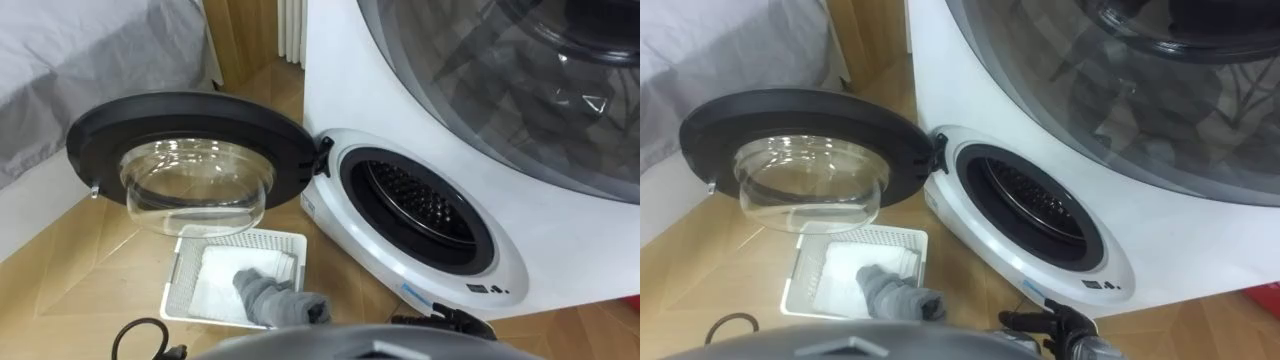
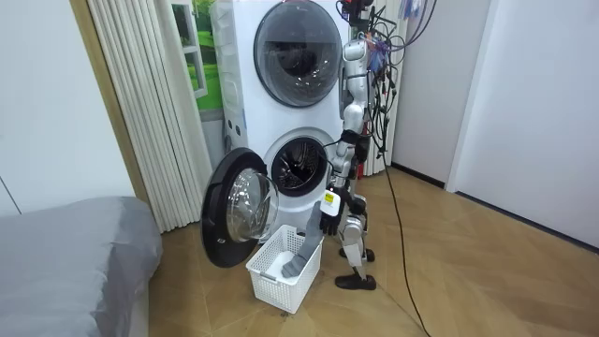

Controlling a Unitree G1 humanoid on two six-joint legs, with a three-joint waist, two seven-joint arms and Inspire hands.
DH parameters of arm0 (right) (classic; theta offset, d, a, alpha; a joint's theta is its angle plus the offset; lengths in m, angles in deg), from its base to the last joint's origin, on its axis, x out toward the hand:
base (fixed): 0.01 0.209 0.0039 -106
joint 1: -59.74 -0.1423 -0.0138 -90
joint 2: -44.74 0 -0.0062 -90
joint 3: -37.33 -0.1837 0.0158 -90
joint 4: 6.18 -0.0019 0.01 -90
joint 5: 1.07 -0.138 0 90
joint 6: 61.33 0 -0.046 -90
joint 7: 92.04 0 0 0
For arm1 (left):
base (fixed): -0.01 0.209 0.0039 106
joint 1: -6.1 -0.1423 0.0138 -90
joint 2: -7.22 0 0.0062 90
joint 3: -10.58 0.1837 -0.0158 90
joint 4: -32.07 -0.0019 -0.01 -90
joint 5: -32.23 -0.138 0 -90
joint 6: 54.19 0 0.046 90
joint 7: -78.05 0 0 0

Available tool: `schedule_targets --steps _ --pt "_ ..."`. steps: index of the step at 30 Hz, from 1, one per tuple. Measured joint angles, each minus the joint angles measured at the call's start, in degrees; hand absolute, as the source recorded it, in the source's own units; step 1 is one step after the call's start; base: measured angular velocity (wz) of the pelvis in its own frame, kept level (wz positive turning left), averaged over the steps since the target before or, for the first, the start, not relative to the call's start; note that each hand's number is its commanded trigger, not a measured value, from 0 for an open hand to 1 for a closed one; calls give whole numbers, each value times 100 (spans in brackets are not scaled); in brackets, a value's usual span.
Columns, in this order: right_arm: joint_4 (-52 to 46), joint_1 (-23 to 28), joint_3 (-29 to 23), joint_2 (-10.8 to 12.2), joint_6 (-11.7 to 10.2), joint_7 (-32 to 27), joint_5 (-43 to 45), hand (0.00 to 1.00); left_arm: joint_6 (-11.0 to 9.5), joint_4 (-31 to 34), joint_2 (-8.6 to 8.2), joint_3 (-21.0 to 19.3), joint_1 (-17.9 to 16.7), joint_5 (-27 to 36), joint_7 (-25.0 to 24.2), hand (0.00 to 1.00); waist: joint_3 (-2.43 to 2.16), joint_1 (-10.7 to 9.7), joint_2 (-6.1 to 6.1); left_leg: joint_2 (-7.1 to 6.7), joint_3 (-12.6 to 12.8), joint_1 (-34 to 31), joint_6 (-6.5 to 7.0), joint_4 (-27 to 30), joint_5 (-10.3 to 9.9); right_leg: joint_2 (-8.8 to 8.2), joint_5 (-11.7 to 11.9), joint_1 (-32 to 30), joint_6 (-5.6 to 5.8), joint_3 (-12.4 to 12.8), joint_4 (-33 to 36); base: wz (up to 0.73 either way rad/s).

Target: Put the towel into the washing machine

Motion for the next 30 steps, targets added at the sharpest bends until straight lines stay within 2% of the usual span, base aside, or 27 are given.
schedule_targets --steps 10,13,17,19,22,23,27,28,30 --pt "61 -95 64 -16 -10 55 16 0 -14 -4 2 149 50 -2 -19 0 -4 -4 66 -1 -2 -62 -1 10 -1 -5 0 -60 0 3 1 0" --pt "54 -154 197 -15 -12 49 15 0 -31 -3 9 174 119 3 21 0 -8 -2 73 3 -3 -240 -1 85 0 -8 0 -244 0 0 75 0" --pt "51 -260 228 -21 -26 47 160 0 -143 4 44 218 271 -4 119 0 -29 -22 44 -2 -95 -508 1 192 1 -32 4 -449 -4 -72 105 10" --pt "60 -298 242 -21 -61 48 216 0 -220 5 107 218 399 13 165 0 -23 -22 50 -2 -156 -630 3 223 2 -56 5 -546 -6 -138 123 14" --pt "104 -466 424 -43 -80 51 252 0 -497 14 149 211 752 107 406 0 0 6 72 5 -180 -875 9 328 8 -62 4 -794 -5 -172 247 2" --pt "113 -545 504 -41 -80 60 273 0 -642 16 147 212 928 143 514 0 14 9 91 7 -183 -987 21 358 17 -71 3 -923 -3 -252 313 -4" --pt "198 -858 566 -16 -158 49 582 0 -1187 -44 63 217 1405 192 762 0 48 22 117 8 -129 -1427 49 477 44 -106 1 -1482 -1 -474 685 -14" --pt "238 -928 566 -10 -184 46 624 0 -1258 -87 48 224 1471 191 767 0 57 19 112 7 -128 -1491 54 502 47 -110 1 -1561 -1 -479 735 -18" --pt "284 -1127 566 13 -226 -27 676 0 -1418 -300 -5 400 1805 206 828 0 121 -71 85 -2 -153 -1836 68 673 54 -175 1 -1892 -1 -728 903 -4"
